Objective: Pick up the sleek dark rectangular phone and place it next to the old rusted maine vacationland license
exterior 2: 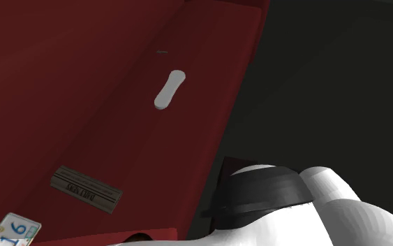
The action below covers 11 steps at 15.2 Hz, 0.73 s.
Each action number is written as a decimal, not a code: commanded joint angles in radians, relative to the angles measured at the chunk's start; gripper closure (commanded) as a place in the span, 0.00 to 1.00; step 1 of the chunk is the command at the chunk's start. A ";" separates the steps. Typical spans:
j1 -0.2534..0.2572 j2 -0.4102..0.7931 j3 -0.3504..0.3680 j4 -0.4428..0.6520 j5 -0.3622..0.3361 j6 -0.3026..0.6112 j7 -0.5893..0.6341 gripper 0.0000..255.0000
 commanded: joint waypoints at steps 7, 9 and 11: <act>0.000 0.014 0.003 -0.029 0.005 0.042 -0.004 1.00; 0.000 0.014 0.003 -0.029 0.005 0.042 -0.004 1.00; 0.000 0.014 0.003 -0.029 0.005 0.042 -0.004 0.00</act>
